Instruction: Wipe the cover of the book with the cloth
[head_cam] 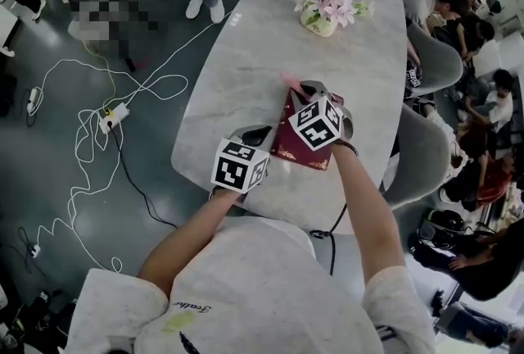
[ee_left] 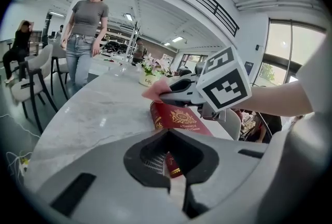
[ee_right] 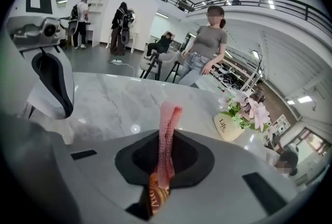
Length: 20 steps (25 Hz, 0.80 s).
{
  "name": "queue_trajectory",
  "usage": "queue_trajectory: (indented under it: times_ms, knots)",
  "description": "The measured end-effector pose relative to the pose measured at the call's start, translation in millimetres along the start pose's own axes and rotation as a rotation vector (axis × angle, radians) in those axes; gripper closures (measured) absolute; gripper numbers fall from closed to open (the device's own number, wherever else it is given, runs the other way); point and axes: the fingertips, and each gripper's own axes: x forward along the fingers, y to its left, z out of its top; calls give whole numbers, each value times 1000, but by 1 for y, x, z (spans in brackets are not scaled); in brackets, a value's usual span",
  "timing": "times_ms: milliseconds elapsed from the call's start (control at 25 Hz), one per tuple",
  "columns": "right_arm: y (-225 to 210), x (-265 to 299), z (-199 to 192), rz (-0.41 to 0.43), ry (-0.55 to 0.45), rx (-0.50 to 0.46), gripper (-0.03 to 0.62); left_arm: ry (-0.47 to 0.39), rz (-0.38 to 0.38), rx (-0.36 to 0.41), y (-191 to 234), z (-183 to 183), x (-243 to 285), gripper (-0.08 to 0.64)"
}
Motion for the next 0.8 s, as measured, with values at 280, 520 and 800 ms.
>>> queue_trajectory:
  times_ms: [280, 520, 800]
  knots:
    - [7, 25, -10, 60, 62, -77, 572, -11, 42, -34, 14, -2, -4, 552]
    - [16, 31, -13, 93, 80, -99, 572, -14, 59, -50, 19, -5, -8, 552]
    - [24, 30, -10, 108, 81, -95, 572, -14, 52, -43, 18, -5, -8, 552]
